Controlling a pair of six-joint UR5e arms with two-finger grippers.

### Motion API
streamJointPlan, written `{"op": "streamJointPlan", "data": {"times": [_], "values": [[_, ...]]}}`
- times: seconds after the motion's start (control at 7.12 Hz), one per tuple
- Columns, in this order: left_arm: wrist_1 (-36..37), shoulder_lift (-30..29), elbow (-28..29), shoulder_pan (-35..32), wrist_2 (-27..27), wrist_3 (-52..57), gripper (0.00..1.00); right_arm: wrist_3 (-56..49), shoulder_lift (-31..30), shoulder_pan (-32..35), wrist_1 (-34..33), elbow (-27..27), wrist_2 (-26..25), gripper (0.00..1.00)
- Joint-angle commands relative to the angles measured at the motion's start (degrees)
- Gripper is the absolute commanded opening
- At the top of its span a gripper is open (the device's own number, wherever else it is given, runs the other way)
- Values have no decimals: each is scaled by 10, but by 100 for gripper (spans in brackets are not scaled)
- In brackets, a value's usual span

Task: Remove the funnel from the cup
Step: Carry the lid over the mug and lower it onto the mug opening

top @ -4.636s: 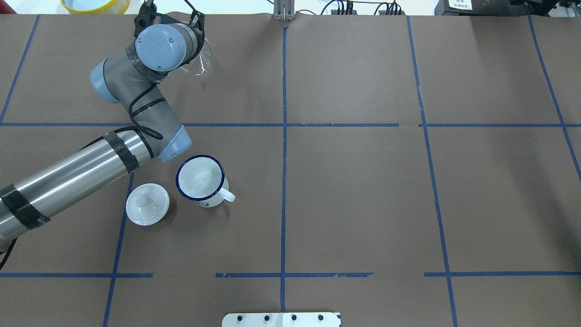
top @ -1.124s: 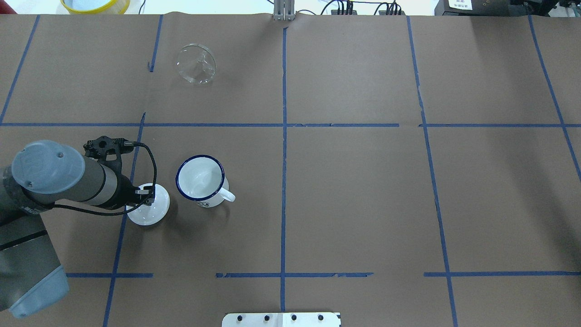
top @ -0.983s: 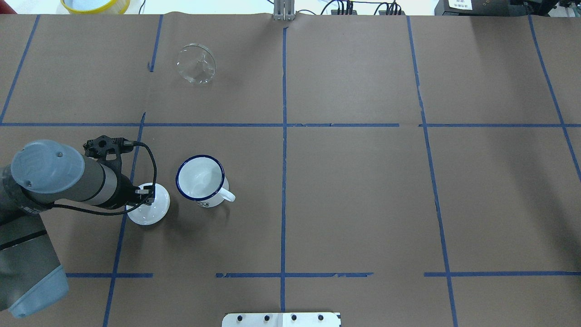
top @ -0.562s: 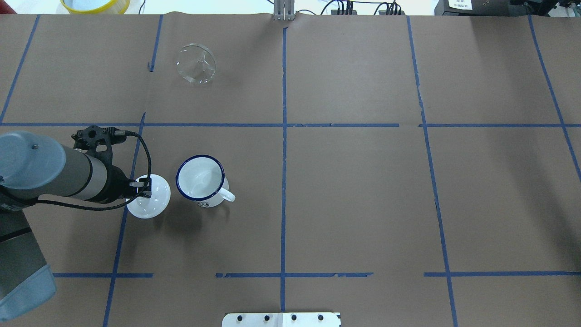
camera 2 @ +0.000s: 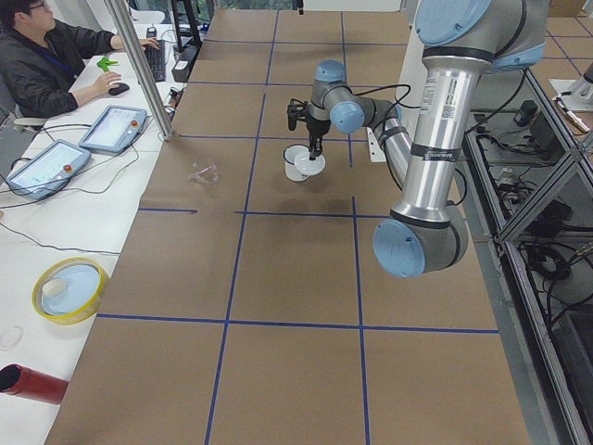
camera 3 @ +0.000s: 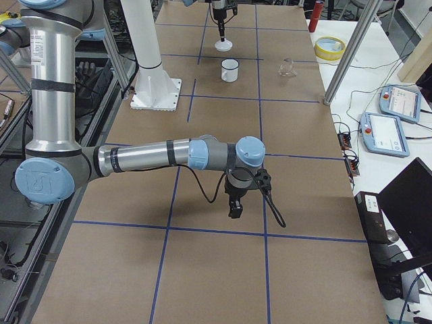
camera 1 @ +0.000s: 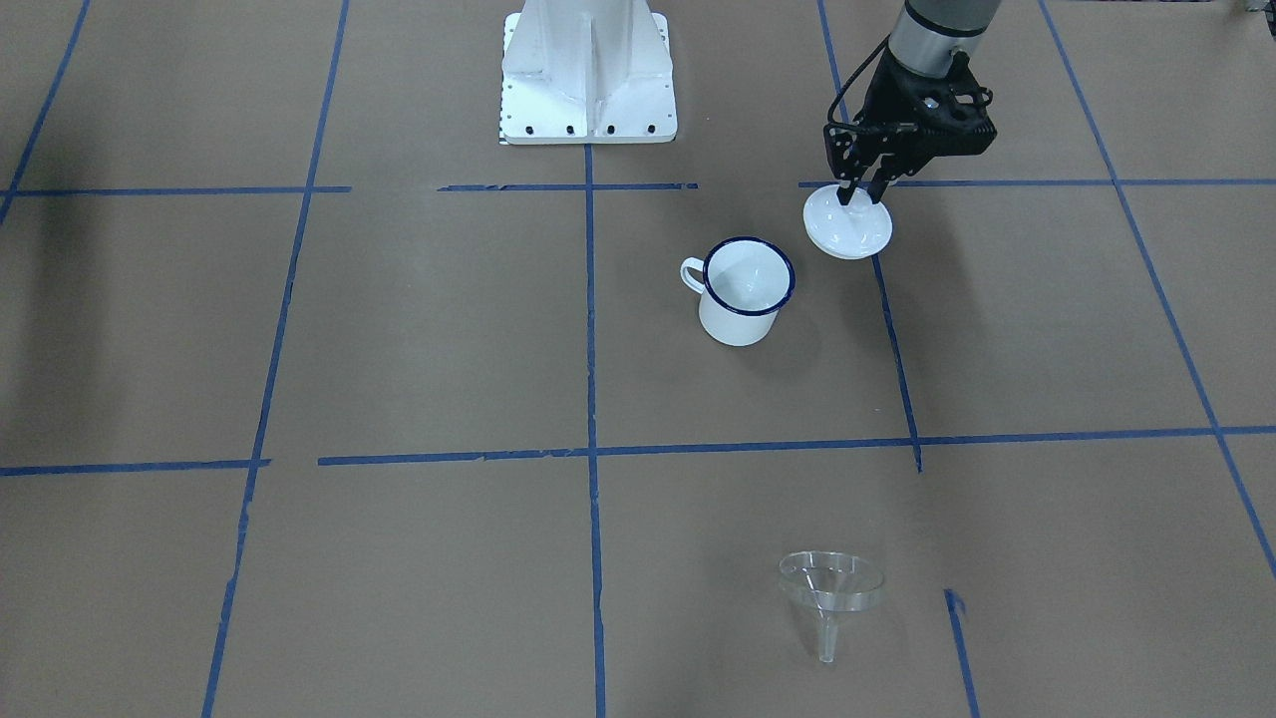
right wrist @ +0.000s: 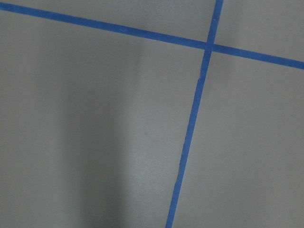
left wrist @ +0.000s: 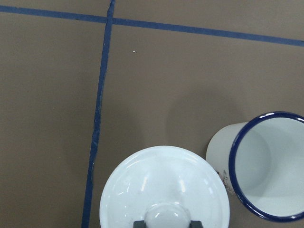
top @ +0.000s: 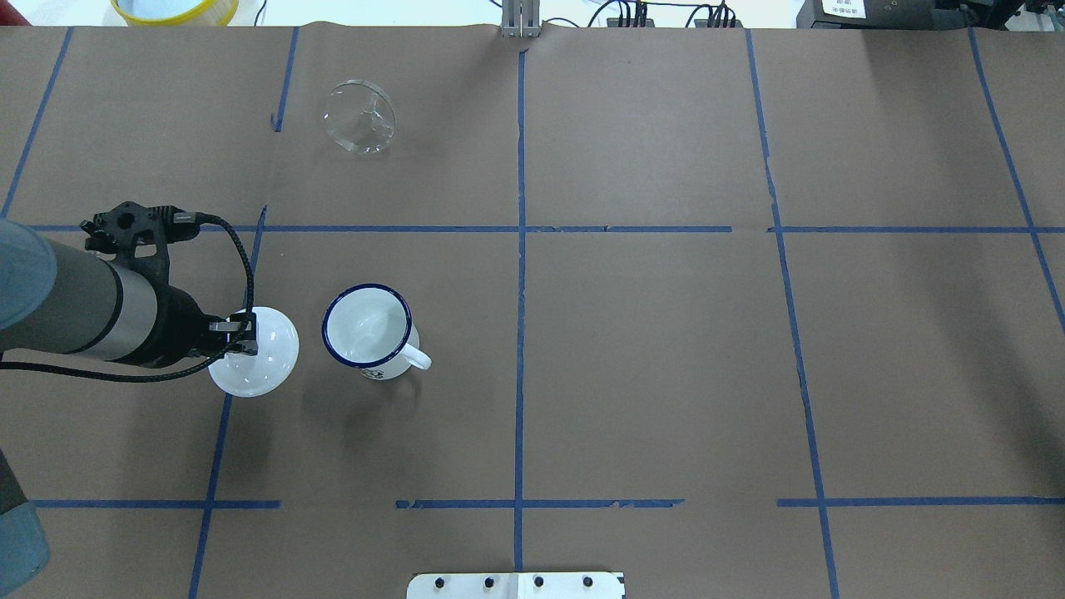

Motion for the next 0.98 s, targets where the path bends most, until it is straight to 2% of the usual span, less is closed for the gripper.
{"op": "streamJointPlan", "data": {"times": [0.0, 0.42, 0.84], "values": [[99, -138, 74, 4, -3, -4, 0, 0, 0, 0, 0, 0, 0, 100], [40, -151, 150, 5, -2, -6, 0, 0, 0, 0, 0, 0, 0, 100], [36, -150, 155, 7, -2, -6, 0, 0, 0, 0, 0, 0, 0, 100]]}}
